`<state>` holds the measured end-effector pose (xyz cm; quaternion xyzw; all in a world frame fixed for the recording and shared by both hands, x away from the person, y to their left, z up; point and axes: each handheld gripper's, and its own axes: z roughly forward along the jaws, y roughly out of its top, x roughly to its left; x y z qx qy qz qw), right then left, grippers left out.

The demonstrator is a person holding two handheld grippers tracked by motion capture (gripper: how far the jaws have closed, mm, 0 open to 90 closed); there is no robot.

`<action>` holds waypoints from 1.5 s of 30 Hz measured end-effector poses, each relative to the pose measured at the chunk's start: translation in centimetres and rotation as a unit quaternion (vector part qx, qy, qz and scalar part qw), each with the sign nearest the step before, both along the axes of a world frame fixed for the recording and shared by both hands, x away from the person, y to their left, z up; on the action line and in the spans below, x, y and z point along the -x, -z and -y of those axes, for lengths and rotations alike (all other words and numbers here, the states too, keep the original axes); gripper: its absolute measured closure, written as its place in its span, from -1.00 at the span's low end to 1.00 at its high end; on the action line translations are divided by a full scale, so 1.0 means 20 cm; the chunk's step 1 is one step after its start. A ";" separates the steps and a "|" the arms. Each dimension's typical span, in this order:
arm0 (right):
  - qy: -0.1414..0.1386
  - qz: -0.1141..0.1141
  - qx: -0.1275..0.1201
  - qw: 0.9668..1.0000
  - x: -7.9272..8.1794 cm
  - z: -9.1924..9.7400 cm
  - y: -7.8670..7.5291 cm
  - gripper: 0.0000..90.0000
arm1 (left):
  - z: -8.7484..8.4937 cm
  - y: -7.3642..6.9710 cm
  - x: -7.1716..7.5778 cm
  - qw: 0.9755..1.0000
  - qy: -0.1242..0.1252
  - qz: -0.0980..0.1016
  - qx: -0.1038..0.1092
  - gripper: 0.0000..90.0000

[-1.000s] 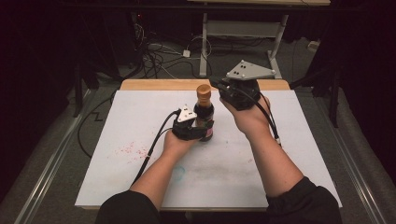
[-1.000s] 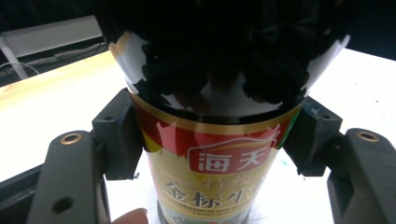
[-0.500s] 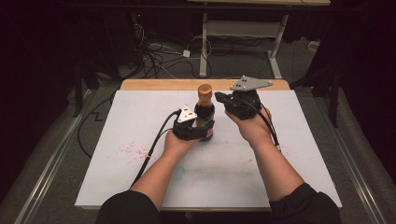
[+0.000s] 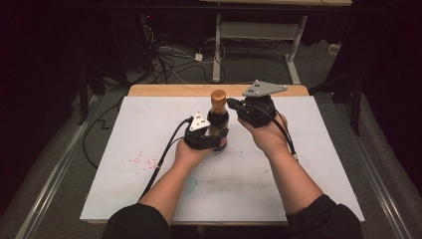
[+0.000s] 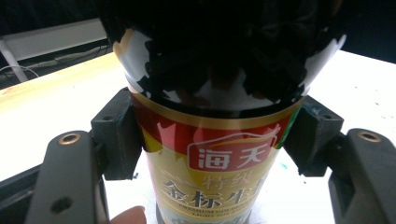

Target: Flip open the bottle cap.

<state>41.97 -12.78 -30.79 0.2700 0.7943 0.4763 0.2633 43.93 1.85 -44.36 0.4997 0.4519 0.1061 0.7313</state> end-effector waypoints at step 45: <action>-0.006 0.002 0.001 1.000 0.00 -0.02 0.00 1.00 | 0.00 0.00 0.00 1.000 -0.004 0.000 0.002 -0.35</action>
